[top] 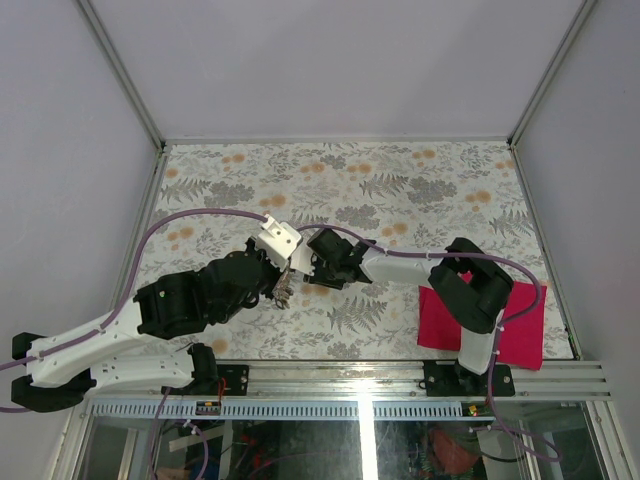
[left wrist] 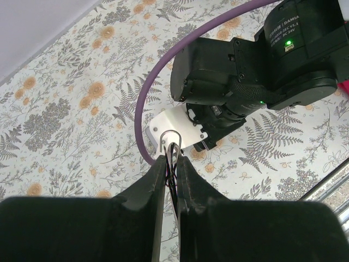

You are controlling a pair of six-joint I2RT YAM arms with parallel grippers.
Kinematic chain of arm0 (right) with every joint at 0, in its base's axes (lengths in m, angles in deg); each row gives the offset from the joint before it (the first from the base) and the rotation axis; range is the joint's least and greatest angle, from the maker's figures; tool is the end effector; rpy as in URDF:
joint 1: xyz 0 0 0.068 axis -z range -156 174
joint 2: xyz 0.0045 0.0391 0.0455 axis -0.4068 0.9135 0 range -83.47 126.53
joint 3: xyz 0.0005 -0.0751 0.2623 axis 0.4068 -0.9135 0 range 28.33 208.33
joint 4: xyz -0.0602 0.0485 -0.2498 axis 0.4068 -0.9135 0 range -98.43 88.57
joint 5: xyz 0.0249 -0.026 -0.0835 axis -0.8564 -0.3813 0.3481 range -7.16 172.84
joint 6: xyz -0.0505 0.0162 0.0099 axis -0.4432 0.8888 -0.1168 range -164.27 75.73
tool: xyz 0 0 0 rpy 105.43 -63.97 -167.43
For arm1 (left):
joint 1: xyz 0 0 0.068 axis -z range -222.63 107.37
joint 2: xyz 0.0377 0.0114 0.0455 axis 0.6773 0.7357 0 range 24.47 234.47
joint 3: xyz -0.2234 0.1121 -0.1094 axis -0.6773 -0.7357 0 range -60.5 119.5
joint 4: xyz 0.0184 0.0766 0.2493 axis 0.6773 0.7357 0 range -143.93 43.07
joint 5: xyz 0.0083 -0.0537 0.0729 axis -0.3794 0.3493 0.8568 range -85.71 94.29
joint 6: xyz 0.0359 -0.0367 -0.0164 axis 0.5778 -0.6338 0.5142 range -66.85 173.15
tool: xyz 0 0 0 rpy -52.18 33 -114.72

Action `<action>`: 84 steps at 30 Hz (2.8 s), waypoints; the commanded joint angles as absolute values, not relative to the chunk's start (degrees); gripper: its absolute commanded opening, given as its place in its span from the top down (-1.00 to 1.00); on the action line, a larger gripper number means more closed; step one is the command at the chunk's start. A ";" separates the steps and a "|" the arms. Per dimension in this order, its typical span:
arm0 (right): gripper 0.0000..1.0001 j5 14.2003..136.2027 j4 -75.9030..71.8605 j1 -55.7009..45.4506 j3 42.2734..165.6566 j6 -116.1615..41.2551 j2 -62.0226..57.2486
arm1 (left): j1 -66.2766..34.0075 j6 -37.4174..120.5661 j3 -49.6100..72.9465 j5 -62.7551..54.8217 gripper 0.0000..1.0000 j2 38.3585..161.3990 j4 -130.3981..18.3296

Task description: Put the keys on the keyring

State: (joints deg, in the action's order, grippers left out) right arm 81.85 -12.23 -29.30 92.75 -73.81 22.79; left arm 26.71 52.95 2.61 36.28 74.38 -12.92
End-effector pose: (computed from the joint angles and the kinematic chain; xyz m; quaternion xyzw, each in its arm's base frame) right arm 0.2284 0.3074 0.1611 -0.6288 0.7085 0.0740 0.3117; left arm 0.0765 -0.1495 0.3813 0.3499 0.7585 -0.0894 0.5424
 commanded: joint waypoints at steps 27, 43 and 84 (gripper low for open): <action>1.00 79.58 -10.67 -28.07 92.35 -62.96 15.17 | 26.79 53.33 6.04 37.77 1.00 74.49 -13.22; 1.00 58.05 -20.90 -17.13 88.01 -33.95 2.14 | 26.75 53.36 5.14 35.96 1.00 73.87 -15.15; 0.25 86.54 -28.56 -26.68 90.04 -26.88 14.54 | 26.72 50.59 4.61 35.49 1.00 76.68 -15.55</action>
State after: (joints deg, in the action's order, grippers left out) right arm 86.74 -28.36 -26.15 89.04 -27.49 15.77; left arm 26.71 51.22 3.66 35.32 76.87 -11.84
